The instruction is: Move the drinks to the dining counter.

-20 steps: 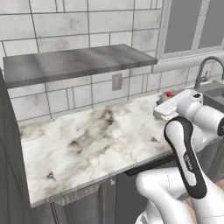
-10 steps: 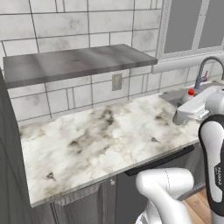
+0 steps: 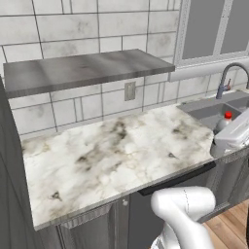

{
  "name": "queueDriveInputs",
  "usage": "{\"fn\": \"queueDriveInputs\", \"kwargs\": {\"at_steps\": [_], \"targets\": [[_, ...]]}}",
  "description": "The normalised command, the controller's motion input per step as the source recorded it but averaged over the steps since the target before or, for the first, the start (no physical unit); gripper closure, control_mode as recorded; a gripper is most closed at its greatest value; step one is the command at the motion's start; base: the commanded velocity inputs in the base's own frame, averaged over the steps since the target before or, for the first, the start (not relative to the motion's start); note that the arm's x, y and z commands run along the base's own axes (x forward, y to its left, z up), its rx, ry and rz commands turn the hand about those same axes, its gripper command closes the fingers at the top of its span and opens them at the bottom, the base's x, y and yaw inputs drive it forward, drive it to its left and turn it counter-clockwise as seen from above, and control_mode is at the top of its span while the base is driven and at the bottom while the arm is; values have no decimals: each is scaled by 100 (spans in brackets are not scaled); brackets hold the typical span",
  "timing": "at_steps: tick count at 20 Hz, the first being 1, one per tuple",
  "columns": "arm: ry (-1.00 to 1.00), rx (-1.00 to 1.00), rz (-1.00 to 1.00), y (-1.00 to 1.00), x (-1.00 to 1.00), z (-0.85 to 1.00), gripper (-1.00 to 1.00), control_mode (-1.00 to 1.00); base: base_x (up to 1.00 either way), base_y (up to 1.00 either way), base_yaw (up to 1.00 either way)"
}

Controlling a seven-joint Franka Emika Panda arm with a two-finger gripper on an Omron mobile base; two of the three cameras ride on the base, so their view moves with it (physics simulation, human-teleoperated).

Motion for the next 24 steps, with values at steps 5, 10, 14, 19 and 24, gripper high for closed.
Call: {"fn": "queueDriveInputs", "kwargs": {"at_steps": [5,10,14,19,24], "targets": [[-4,-3,0,0,-52,-24,100,-100,0,0,0],[0,0,0,0,0,0,100,100,-47,-3,0],[0,0,0,0,0,0,100,100,-78,-41,-5],[0,0,0,0,0,0,100,100,-72,-64,-18],[0,0,0,0,0,0,100,100,-7,-97,-34]]}}
